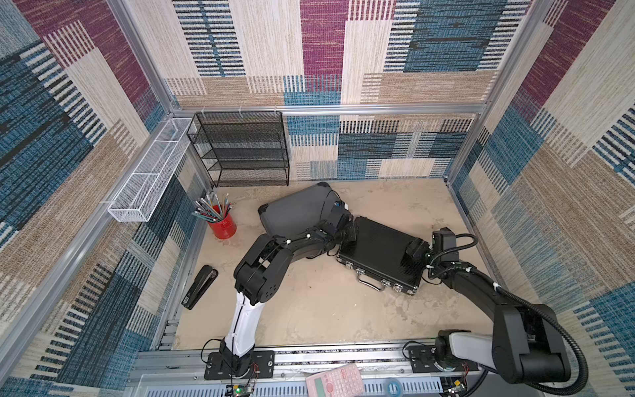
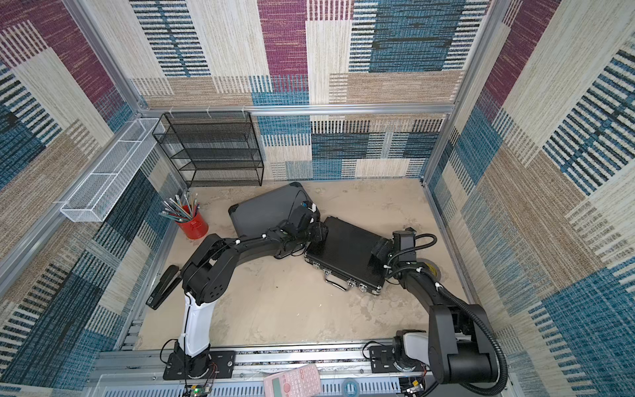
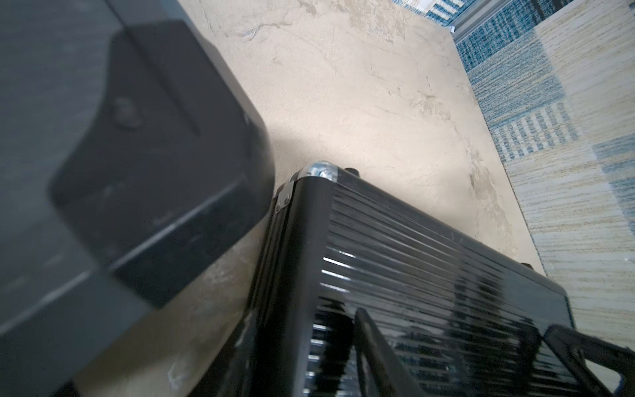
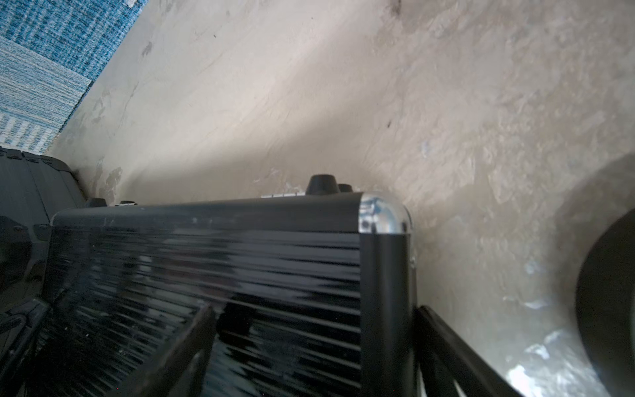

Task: Open the poker set cases
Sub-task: Adjust the poker set case at the center of the board.

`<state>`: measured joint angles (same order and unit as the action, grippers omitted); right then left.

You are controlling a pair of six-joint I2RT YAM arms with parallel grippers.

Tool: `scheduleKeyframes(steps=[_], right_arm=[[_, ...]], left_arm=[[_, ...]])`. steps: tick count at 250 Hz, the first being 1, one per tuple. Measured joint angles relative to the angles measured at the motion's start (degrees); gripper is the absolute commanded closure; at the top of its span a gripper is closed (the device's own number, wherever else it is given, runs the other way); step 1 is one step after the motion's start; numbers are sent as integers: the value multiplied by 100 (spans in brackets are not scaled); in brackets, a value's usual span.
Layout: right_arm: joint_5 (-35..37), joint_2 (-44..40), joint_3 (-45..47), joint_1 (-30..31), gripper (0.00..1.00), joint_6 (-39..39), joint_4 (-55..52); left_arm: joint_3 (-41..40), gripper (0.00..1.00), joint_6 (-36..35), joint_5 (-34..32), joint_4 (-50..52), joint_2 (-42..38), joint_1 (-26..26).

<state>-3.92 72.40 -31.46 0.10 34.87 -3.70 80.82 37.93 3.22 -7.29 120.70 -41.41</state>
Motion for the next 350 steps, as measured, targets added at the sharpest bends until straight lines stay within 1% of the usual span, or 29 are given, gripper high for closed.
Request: scheduleKeyframes(steps=[56,109,193,240,302,334,350], right_arm=[[-173,192,-155,-166,7,-389,278],[-350,162,-199,-199,0,-645,649],[-509,-361,216,-212,1,-734,616],[-752,-463,267,-299,1,-772,997],[-748,-686,280,-424,1,-796,898],[-723,-946,459,-435,1,-793,758],[-636,-1075,566,-437,1,-789,590]], left_arm=[[-162,48,-24,-90,74,-162,-61],[-382,40,-46,-114,271,-431,-116],[-909,29,-109,2,682,-1169,-251],[-1126,27,-173,68,249,-1655,-326],[-1652,27,-162,0,293,-2076,-332],[-2050,26,55,-9,321,-2271,-448],[-2253,26,317,-28,330,-2308,-529]])
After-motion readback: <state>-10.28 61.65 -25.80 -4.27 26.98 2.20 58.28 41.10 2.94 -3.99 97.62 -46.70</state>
